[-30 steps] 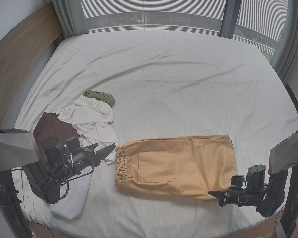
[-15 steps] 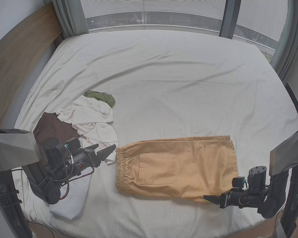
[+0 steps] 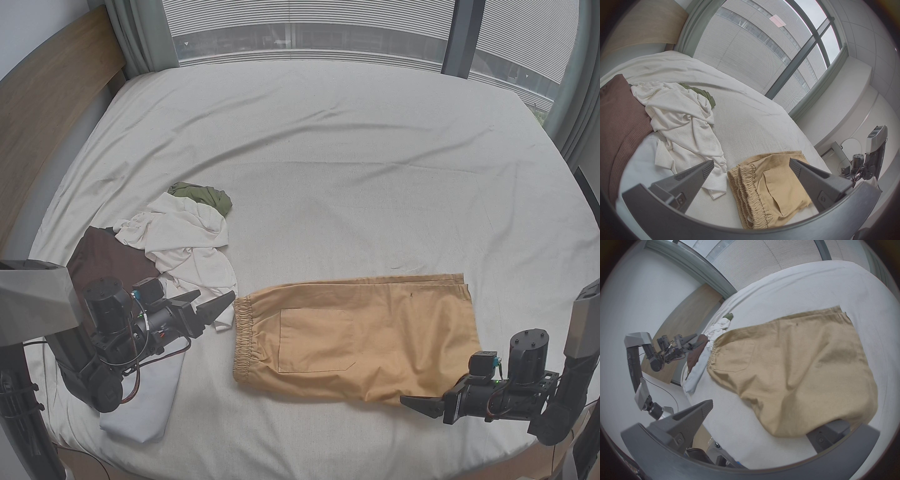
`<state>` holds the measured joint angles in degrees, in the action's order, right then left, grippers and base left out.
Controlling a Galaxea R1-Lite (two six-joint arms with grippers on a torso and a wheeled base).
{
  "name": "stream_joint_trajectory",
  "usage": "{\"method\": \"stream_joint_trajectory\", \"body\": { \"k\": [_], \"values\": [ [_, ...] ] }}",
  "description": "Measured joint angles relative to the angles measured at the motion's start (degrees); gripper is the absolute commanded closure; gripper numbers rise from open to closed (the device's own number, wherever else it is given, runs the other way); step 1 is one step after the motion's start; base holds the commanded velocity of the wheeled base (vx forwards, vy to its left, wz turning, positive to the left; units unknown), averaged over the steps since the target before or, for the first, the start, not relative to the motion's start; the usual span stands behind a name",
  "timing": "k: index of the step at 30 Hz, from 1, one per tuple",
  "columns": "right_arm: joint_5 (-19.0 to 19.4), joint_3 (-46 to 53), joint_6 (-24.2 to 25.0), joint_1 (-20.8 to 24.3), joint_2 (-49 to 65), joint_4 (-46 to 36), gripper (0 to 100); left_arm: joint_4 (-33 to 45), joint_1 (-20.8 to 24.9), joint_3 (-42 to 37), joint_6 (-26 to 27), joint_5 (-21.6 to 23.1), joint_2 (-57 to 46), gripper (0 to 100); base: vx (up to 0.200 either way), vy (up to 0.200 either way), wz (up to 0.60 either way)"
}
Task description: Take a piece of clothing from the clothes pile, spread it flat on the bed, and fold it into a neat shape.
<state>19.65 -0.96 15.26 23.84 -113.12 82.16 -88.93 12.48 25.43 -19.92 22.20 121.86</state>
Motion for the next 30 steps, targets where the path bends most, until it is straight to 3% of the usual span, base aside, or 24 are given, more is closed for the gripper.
{"method": "stream_joint_trajectory", "body": {
  "k": [17, 30],
  "values": [
    [-0.06, -0.29, 0.04, 0.99, 21.14, -18.31, 0, 0.02, 0.0, 0.01, 0.0, 0.11, 0.61, 0, 0.0, 0.0, 0.0],
    [0.68, -15.85, 0.55, 1.12, 25.05, -29.72, 0, 0.0, 0.74, -0.77, -2.0, 0.27, 1.51, 0, 0.0, 0.0, 0.0]
  ]
}}
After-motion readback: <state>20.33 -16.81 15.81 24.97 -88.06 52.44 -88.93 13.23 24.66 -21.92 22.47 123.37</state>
